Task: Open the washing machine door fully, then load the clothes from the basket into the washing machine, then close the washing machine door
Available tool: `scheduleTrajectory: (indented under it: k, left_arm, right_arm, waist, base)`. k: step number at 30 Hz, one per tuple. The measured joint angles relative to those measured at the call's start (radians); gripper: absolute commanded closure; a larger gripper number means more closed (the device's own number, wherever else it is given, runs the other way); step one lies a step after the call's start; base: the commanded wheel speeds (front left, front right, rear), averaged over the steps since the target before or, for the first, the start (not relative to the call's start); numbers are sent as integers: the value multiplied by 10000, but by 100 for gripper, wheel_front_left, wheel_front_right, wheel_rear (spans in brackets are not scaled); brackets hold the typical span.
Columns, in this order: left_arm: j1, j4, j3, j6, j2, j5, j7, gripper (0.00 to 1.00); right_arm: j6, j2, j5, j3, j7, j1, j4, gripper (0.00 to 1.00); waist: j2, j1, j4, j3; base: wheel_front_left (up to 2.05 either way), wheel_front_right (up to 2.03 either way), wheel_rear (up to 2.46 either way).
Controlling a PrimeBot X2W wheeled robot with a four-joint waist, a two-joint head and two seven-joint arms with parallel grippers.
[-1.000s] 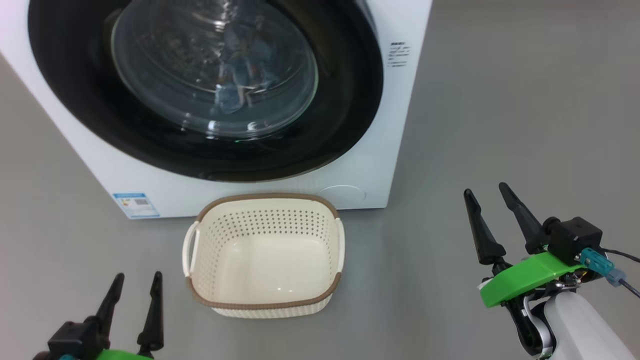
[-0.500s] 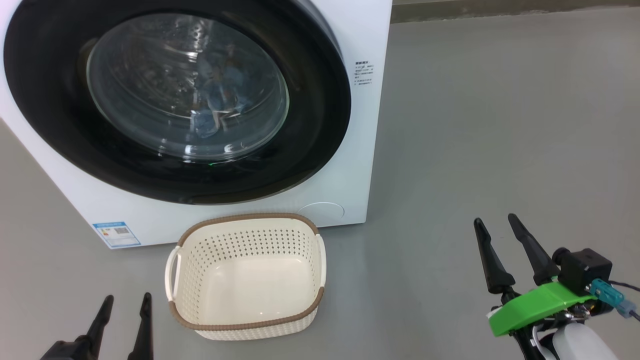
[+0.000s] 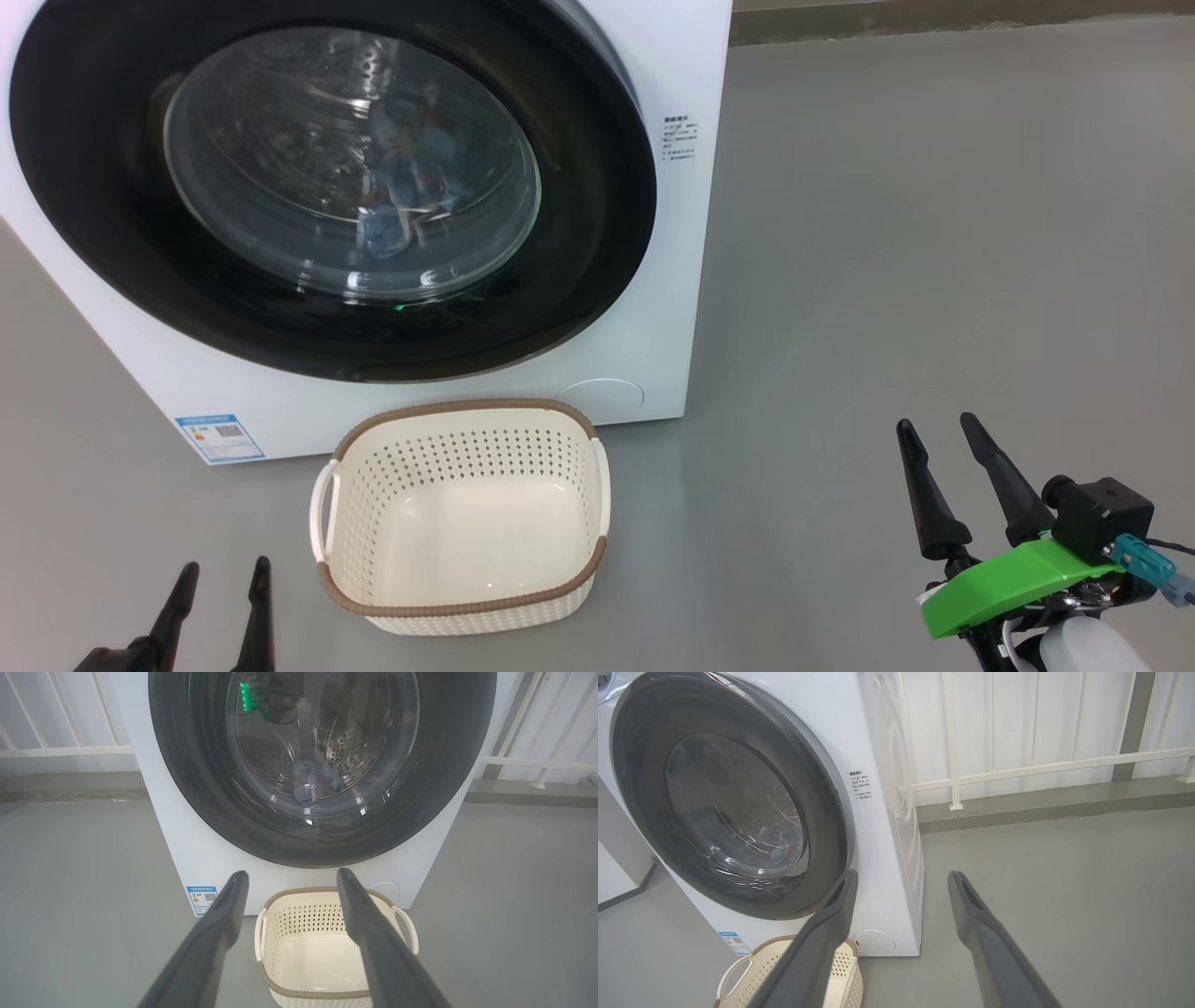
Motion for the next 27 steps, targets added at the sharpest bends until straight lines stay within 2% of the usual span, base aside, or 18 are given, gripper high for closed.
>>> scheduleTrajectory:
  k: [16, 17, 23, 27]
  left_arm:
    - [-4, 38, 96, 0, 54, 19, 2, 0]
    - [-2, 52, 115, 0, 48, 69, 2, 100]
    - [216, 602, 38, 2, -405, 46, 35, 100]
    - [233, 631, 44, 2, -443, -359, 182, 100]
  right_arm:
    - [0, 69, 0, 19, 0, 0, -6, 0]
    - [0, 79, 0, 23, 0, 1, 12, 100]
    - [2, 372, 19, 125, 17, 425, 667, 100]
    - [0, 395, 322, 92, 105, 500, 694, 100]
  waist:
    - [0, 0, 6, 64]
    - [0, 0, -4, 70]
    - [0, 0, -3, 71]
    - [0, 1, 6, 52]
  base:
    - [0, 0, 0]
    - [0, 0, 0]
    - [0, 0, 0]
    - [0, 0, 0]
